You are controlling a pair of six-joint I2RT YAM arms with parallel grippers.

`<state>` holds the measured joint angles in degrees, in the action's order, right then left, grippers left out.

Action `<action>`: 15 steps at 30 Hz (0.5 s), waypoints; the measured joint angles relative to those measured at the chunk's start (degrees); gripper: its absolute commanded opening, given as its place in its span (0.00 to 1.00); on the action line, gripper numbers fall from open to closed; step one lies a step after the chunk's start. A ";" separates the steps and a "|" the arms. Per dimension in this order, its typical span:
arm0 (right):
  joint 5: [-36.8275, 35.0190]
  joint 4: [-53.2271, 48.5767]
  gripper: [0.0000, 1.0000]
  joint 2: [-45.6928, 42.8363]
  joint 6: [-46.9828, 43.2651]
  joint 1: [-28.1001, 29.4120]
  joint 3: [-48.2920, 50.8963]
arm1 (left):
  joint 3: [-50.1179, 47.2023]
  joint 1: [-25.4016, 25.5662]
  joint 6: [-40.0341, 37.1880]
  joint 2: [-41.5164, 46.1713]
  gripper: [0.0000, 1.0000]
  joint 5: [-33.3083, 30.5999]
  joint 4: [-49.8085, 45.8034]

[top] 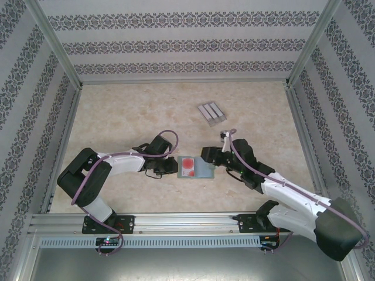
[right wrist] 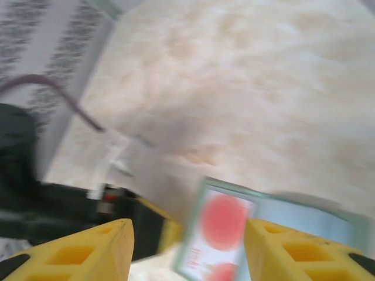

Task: Put the credit cards into the card holder
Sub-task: Insert the credit card into the card slot, then flip over the card slot in the card holder.

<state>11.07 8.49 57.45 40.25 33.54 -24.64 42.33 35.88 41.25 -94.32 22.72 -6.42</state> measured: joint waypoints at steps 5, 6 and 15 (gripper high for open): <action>2.45 -6.45 0.55 1.20 0.07 -4.20 4.13 | 0.37 -0.04 -0.02 -0.22 0.18 0.02 -0.44; 3.41 -6.88 0.54 1.66 0.07 -4.17 4.42 | 0.42 -0.07 -0.02 -0.31 0.18 0.07 -0.46; 9.81 -4.83 0.54 6.32 0.24 -4.17 4.50 | 1.07 -0.39 -0.02 -0.83 0.17 0.66 -1.49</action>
<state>20.88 3.66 63.77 40.49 29.36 -20.14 43.40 35.48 41.23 -95.15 23.38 -7.90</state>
